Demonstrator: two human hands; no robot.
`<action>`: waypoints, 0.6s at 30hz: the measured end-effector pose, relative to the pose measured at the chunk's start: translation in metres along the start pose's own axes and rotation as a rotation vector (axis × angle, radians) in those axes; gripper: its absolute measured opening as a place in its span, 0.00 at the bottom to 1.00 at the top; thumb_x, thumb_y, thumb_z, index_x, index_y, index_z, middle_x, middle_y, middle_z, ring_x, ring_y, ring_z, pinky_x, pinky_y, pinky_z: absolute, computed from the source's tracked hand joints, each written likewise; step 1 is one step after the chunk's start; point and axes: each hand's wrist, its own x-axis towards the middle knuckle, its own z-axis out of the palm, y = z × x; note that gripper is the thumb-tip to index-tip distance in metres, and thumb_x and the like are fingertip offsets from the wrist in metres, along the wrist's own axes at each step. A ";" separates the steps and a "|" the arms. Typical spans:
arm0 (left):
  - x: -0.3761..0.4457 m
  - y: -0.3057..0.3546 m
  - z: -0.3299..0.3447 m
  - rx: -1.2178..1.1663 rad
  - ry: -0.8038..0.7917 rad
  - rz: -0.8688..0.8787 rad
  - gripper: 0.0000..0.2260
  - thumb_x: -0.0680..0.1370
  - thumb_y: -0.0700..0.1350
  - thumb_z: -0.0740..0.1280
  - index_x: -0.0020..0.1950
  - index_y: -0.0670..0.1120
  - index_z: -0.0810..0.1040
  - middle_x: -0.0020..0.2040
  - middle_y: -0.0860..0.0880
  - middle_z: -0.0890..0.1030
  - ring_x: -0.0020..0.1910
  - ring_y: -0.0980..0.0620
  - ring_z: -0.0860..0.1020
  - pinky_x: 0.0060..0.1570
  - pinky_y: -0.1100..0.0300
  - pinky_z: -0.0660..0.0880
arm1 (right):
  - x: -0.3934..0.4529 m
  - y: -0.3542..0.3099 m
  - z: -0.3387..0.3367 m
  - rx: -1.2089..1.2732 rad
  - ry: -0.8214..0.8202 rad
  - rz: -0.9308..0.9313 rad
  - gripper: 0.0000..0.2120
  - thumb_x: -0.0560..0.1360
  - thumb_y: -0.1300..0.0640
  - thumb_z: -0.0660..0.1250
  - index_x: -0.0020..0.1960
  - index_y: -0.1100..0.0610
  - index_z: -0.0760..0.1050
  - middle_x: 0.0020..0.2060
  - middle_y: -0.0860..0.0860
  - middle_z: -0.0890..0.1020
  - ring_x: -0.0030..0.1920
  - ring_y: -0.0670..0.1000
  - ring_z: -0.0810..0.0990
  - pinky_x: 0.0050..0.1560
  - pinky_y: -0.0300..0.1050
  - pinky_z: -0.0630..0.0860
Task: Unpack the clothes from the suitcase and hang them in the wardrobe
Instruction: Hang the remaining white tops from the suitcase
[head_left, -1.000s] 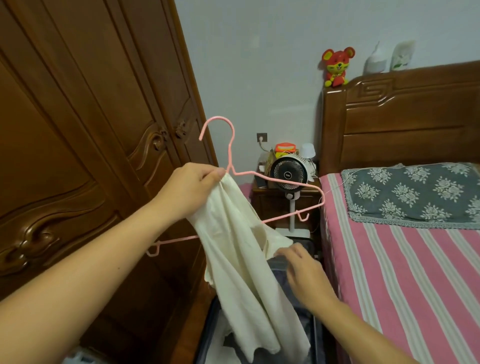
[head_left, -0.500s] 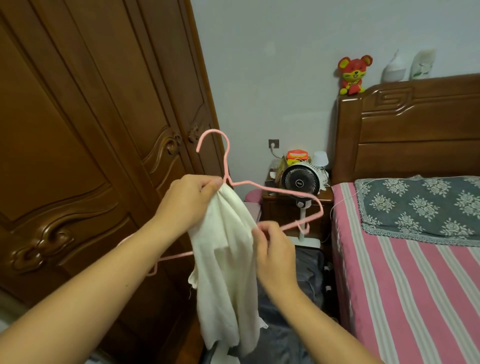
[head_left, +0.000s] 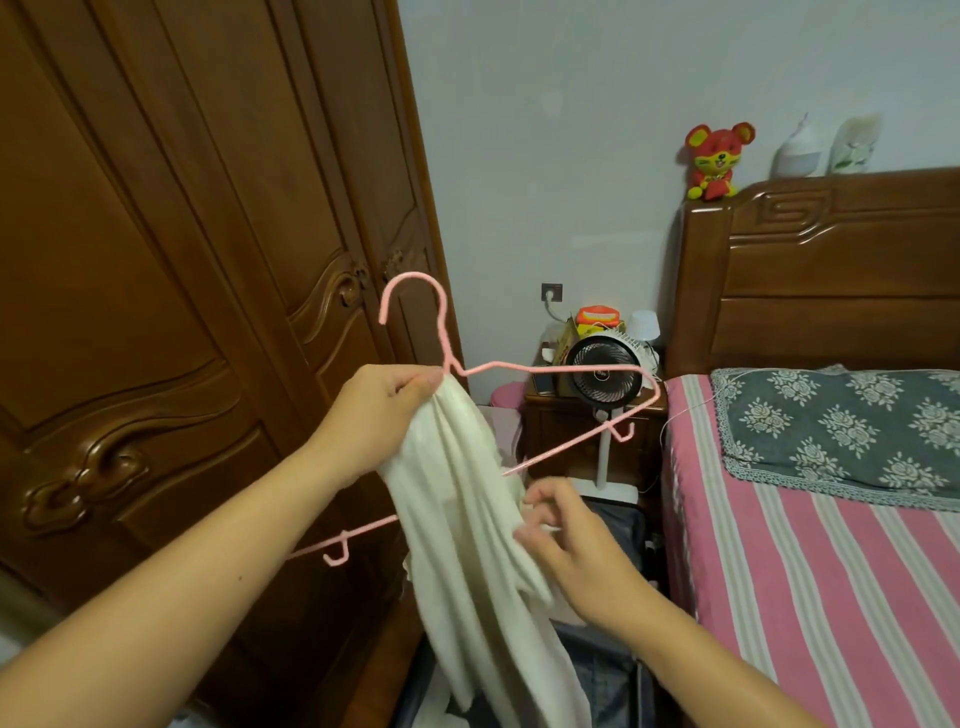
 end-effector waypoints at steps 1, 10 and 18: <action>-0.002 0.000 -0.006 -0.072 0.021 -0.016 0.13 0.84 0.50 0.62 0.52 0.49 0.86 0.45 0.47 0.86 0.48 0.45 0.84 0.55 0.44 0.79 | -0.012 0.013 -0.006 -0.084 -0.108 -0.016 0.09 0.78 0.50 0.68 0.55 0.41 0.71 0.45 0.43 0.80 0.45 0.42 0.78 0.50 0.45 0.75; -0.024 -0.035 -0.021 0.383 -0.401 0.046 0.08 0.80 0.55 0.66 0.55 0.62 0.85 0.45 0.67 0.84 0.44 0.67 0.81 0.46 0.62 0.79 | 0.003 0.086 -0.134 -0.636 -0.100 -0.004 0.19 0.70 0.69 0.63 0.56 0.56 0.81 0.62 0.46 0.79 0.61 0.52 0.78 0.60 0.54 0.77; -0.017 -0.020 -0.004 0.212 -0.116 0.154 0.12 0.83 0.55 0.63 0.54 0.55 0.86 0.42 0.59 0.85 0.42 0.61 0.82 0.43 0.57 0.76 | 0.066 0.012 -0.114 -0.514 -0.198 -0.083 0.11 0.82 0.43 0.57 0.57 0.48 0.72 0.51 0.48 0.79 0.55 0.51 0.79 0.54 0.48 0.73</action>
